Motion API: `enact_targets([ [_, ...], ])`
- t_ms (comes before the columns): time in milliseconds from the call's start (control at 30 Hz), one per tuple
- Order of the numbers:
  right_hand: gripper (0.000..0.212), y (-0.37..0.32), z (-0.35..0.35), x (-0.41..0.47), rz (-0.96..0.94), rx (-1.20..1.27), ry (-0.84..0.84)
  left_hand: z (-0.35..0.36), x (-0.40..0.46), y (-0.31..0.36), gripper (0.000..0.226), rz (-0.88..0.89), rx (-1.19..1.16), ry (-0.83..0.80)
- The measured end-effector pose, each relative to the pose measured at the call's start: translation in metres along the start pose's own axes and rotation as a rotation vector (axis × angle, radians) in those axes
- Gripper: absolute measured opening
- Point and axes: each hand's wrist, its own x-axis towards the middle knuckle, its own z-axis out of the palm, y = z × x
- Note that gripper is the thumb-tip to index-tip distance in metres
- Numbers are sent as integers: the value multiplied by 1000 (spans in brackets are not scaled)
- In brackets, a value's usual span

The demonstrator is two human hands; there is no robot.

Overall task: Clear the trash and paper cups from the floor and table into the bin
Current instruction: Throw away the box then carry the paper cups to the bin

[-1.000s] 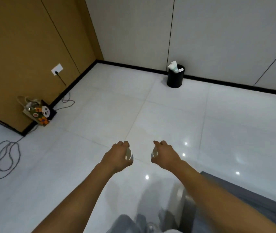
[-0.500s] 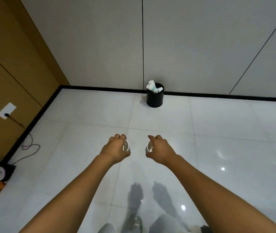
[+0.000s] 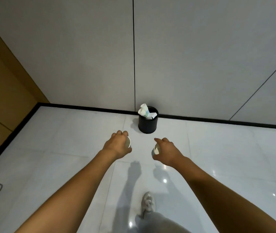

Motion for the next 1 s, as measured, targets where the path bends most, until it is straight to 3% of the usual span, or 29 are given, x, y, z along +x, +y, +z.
enact_targets([
  [100, 77, 4, -50, 68, -18, -10, 47, -25, 71, 20, 53, -7, -49, 24],
  [300, 77, 6, -105, 163, -29, -11, -42, -50, 183, 32, 55, -61, -86, -32],
  [700, 69, -3, -225, 422, -68, -114, -39, -109, 449, 40, 54, -72, -173, -6],
  [1000, 76, -15, -265, 569, -122, -128, -173, -121, 557, 21, 55, -269, -343, 9],
])
